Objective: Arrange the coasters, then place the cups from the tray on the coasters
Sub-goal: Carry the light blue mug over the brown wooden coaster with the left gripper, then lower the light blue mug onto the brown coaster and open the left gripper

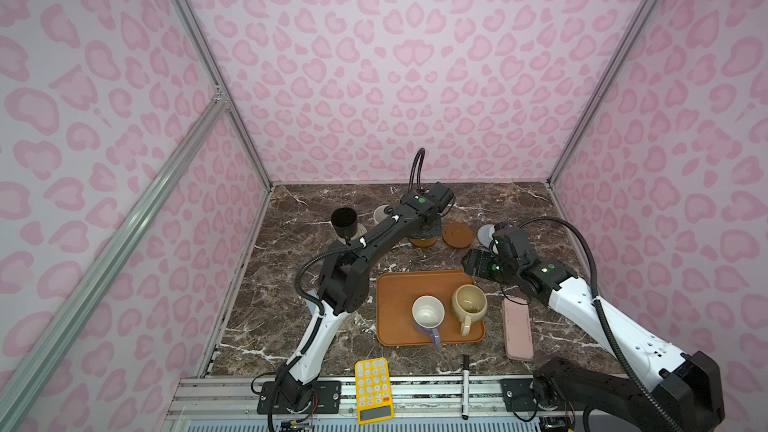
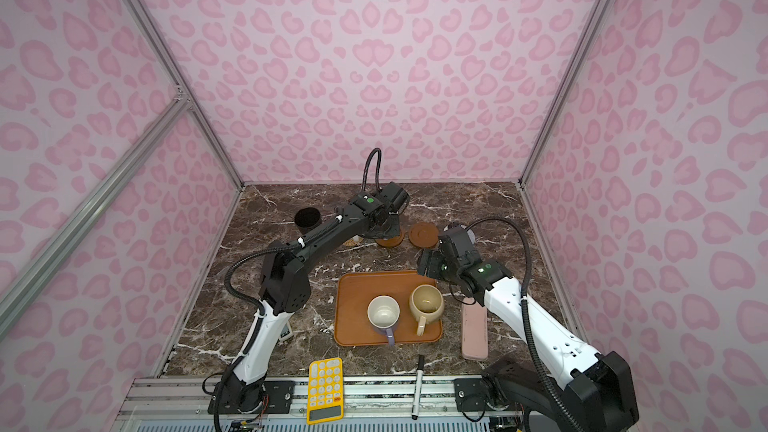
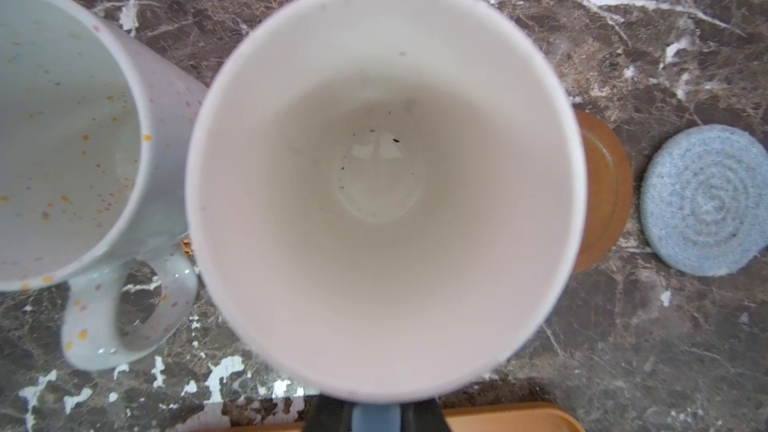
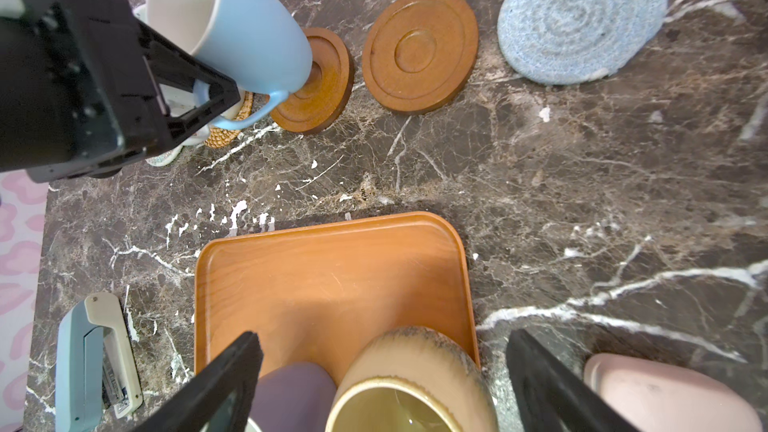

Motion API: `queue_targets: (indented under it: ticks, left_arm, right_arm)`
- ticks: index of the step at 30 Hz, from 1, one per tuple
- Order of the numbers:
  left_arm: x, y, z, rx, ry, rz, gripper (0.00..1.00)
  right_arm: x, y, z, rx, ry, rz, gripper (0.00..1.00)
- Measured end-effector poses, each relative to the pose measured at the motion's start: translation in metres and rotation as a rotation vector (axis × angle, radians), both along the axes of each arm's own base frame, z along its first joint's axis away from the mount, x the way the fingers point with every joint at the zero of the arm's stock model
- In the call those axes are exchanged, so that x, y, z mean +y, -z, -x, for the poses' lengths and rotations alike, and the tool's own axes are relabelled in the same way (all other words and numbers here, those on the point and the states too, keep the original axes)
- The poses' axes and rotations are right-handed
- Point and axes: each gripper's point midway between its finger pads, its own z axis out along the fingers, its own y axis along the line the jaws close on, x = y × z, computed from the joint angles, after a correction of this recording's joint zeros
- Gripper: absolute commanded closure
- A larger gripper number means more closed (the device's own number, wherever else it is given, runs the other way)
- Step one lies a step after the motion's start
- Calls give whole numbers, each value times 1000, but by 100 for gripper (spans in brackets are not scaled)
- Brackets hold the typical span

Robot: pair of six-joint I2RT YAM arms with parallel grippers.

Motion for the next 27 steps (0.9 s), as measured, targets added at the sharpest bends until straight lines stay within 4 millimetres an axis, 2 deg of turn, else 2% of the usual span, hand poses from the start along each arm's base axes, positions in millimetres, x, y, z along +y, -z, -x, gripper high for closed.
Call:
queue_targets:
  ticks: [10, 11, 13, 17, 19, 22, 27]
  left_arm:
    - [1, 13, -2, 18, -21, -7, 97]
    - [1, 14, -2, 19, -24, -6, 95]
    - [1, 15, -2, 20, -28, -5, 81]
    - [0, 15, -3, 21, -36, -1, 65]
    - [0, 15, -3, 21, -42, 2, 52]
    - [1, 15, -3, 21, -51, 6, 43]
    - [1, 14, -3, 19, -52, 5, 33]
  right_arm:
    - [-1, 6, 1, 17, -5, 8, 6]
    - [-1, 6, 1, 18, -6, 9, 6]
    - [0, 6, 1, 18, -7, 9, 6]
    - [1, 6, 1, 20, -15, 6, 6]
    - [3, 6, 2, 24, -22, -1, 6]
    - [4, 6, 2, 26, -30, -3, 6]
    - [4, 6, 2, 25, -38, 0, 6]
